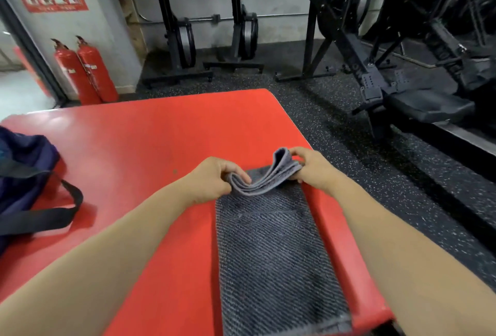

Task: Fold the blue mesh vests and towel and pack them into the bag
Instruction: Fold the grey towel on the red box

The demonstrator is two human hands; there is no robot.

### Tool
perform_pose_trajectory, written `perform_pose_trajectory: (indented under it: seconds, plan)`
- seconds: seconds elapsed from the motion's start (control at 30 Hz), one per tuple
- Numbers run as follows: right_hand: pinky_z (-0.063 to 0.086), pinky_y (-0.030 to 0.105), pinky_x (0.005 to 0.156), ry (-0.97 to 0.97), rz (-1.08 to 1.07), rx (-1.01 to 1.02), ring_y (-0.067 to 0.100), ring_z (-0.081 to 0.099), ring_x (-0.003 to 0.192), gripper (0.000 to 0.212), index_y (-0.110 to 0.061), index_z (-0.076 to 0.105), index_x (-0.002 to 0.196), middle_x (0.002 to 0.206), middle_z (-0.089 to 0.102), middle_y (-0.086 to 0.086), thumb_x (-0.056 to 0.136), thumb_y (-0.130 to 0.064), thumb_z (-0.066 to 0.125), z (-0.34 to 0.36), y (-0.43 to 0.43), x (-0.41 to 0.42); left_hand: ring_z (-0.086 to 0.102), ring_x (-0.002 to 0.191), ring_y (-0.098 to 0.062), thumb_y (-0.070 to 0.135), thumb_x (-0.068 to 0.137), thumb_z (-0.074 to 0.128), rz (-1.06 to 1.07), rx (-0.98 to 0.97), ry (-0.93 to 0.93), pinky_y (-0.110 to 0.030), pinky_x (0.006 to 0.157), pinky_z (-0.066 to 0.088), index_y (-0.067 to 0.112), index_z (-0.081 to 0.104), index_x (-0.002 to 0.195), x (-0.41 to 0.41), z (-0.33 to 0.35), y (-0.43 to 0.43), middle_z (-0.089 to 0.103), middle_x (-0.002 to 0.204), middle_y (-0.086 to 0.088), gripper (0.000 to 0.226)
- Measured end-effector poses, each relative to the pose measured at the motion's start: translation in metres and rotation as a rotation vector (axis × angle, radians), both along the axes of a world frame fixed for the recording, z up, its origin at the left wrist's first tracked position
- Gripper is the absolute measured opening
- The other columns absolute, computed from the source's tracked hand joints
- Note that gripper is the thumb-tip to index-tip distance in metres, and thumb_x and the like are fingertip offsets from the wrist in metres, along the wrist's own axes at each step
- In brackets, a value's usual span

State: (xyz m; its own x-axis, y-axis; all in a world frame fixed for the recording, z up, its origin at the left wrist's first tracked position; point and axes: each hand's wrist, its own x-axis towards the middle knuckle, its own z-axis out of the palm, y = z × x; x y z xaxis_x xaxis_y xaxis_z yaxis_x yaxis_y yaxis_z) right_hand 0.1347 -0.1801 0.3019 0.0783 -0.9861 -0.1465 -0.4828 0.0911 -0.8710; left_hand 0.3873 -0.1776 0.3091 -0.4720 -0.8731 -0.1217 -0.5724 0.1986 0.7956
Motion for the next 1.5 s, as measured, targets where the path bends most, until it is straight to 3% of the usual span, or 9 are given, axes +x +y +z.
perform_pose_trajectory:
  seconds: [0.2,0.27,0.33,0.43,0.63,0.83,1.07,1.27,1.5]
  plan:
    - [0.042,0.012,0.048,-0.022,-0.022,0.109,0.008,0.053,0.067,0.048,-0.003,0.06,0.123,0.091,0.061,0.005,0.082,0.015,0.04,0.02,0.037,-0.007,0.042,0.113,-0.014,-0.004,0.075,0.051,-0.029,-0.371,-0.417,-0.035,0.096,0.027,0.037,0.067,0.109,-0.01,-0.007,0.048,0.061,0.113,0.013,0.056]
    - [0.049,0.02,0.077,-0.076,-0.094,0.103,0.016,0.059,0.09,0.033,-0.002,0.063,0.12,0.102,0.061,0.003,0.093,-0.013,0.048,0.024,0.046,-0.001,0.039,0.117,-0.016,-0.003,0.079,0.049,-0.056,-0.437,-0.495,-0.038,0.099,0.027,0.036,0.064,0.117,-0.013,-0.005,0.057,0.057,0.117,0.012,0.057]
    - [0.036,0.042,0.105,0.232,-0.116,0.029,0.019,0.054,0.115,0.041,-0.022,0.064,0.118,0.114,0.061,-0.006,0.087,-0.048,0.059,0.02,0.049,0.003,0.039,0.119,-0.016,-0.001,0.082,0.048,-0.08,-0.537,-0.596,-0.038,0.101,0.027,0.038,0.061,0.123,-0.015,-0.004,0.062,0.055,0.119,0.012,0.058]
    - [0.025,0.044,0.104,0.572,-0.199,-0.016,0.02,0.048,0.124,0.035,-0.036,0.057,0.123,0.121,0.062,-0.009,0.089,-0.037,0.065,0.012,0.057,0.008,0.047,0.116,-0.019,-0.002,0.081,0.052,-0.063,-0.702,-0.613,-0.039,0.097,0.027,0.036,0.065,0.119,-0.008,-0.009,0.065,0.06,0.114,0.012,0.055]
    - [0.023,0.038,0.091,0.325,-0.379,-0.154,0.018,0.051,0.114,0.024,-0.036,0.053,0.104,0.083,0.054,-0.019,0.089,-0.023,0.066,0.009,0.047,0.013,0.045,0.09,-0.016,0.004,0.072,0.049,0.093,-1.042,-0.414,-0.037,0.072,0.036,0.026,0.075,0.092,0.005,-0.019,0.049,0.066,0.088,0.009,0.039]
    - [0.023,0.046,0.105,0.547,-0.29,-0.071,0.022,0.04,0.125,0.025,-0.031,0.049,0.116,0.121,0.06,-0.007,0.094,-0.029,0.06,-0.015,0.047,0.019,0.055,0.09,-0.028,-0.001,0.073,0.053,-0.023,-0.875,-0.427,-0.044,0.068,0.051,0.02,0.074,0.105,0.018,-0.05,0.049,0.064,0.097,0.002,0.044]
    - [0.021,0.041,0.105,0.895,0.12,-0.386,0.019,0.022,0.139,0.048,-0.029,0.044,0.14,0.152,0.034,-0.005,0.095,-0.014,0.047,0.003,0.078,0.025,0.061,0.115,-0.027,-0.001,0.055,0.071,-0.079,-0.925,-0.603,-0.047,0.087,0.047,0.02,0.069,0.118,0.016,-0.027,0.092,0.066,0.124,0.0,0.066]
    - [0.022,0.037,0.107,0.922,0.241,-0.354,0.014,0.022,0.142,0.045,-0.026,0.046,0.14,0.149,0.043,-0.009,0.097,-0.019,0.046,0.007,0.132,0.022,0.062,0.114,-0.018,0.017,0.067,0.039,-0.171,-0.885,-0.543,-0.049,0.093,0.046,0.026,0.071,0.111,0.014,-0.025,0.159,0.068,0.122,0.005,0.055]
    - [0.035,0.031,0.098,0.793,0.205,-0.347,0.014,0.043,0.124,0.046,-0.027,0.062,0.122,0.127,0.06,-0.011,0.077,-0.034,0.055,-0.005,0.226,0.012,0.043,0.137,-0.015,0.052,0.069,0.05,-0.242,-0.7,-0.594,-0.046,0.114,0.023,0.026,0.056,0.136,0.019,-0.042,0.224,0.049,0.146,0.003,0.072]
